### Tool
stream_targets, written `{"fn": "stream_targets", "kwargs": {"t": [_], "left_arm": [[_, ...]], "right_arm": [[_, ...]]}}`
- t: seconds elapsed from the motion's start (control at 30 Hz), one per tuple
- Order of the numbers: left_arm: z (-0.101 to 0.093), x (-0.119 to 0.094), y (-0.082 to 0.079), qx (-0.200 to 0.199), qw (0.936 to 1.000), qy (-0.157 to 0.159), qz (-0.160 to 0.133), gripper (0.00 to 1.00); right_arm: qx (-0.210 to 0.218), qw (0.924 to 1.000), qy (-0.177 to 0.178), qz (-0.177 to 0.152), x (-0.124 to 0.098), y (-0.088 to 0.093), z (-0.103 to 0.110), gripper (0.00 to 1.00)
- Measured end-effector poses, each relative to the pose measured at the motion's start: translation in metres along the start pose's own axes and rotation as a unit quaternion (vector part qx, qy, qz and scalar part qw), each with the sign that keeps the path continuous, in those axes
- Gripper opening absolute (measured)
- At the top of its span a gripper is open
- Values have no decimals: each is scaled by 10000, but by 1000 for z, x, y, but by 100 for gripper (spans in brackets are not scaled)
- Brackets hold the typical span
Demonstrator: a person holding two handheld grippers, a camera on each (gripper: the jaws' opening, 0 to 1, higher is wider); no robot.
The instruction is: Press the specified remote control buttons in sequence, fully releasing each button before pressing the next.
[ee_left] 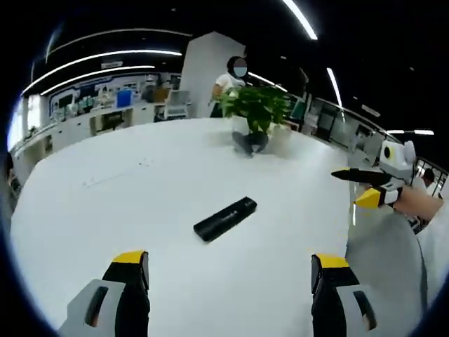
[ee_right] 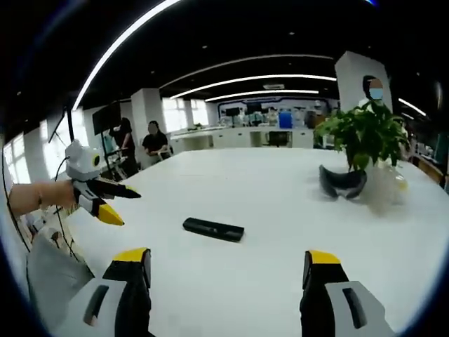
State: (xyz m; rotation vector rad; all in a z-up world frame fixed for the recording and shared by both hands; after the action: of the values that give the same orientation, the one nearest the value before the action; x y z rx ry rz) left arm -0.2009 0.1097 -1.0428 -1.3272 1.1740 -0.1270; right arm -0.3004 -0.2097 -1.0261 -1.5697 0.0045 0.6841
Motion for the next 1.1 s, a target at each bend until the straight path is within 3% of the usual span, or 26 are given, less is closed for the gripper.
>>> {"fn": "stream_targets", "kwargs": {"t": [0.07,0.27,0.4,0.5,0.87,1.1], "left_arm": [[5,11,0,24,9993,170,318,97],[21,41,-5,184,9960,473,740,94],[29,58,-7,658,9891,499,1222,92],[36,72,-10,790,9832,642,1516,89],[46,113,-30,1479,9648,754,2041,81],[48,138,-40,1720,9553,822,2258,74]], "right_arm": [[-34,10000,-3,50,-1,1,-2,84],[4,9999,67,135,-5,5,-8,80],[17,9998,63,204,-5,7,-9,77],[-23,9996,31,267,-5,8,-9,73],[-210,9986,20,484,-8,7,-13,64],[-149,9986,98,494,-13,9,-17,59]]}}
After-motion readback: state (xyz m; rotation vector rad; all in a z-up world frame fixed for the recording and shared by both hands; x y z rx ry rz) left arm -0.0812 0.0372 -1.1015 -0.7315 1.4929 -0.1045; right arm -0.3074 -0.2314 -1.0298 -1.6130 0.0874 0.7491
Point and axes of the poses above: the point that each gripper's makers call its tool centre point, and the gripper's own axes: x roughly forward along the fingers, z roughly to its left, y roughly out of its underside, the point moved 10 cm from there along -x, roughly backward along the fingers, and after that the axes turned 4 degrees about -x, right-handed, at the moved point
